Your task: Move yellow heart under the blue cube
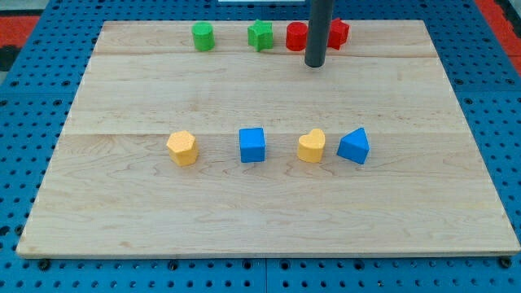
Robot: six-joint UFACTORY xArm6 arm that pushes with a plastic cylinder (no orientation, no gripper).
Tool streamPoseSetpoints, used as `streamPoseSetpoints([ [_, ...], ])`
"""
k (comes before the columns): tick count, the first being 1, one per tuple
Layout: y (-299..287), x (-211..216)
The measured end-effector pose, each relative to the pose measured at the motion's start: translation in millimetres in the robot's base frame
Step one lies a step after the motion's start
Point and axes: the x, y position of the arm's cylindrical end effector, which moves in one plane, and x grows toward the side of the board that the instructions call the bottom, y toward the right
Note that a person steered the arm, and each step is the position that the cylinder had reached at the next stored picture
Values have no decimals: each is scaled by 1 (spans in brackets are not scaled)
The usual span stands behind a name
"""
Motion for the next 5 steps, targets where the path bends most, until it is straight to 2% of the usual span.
streamPoseSetpoints([
  [1,0,0],
  [3,-29,39],
  [4,23,75],
  [5,20,133],
])
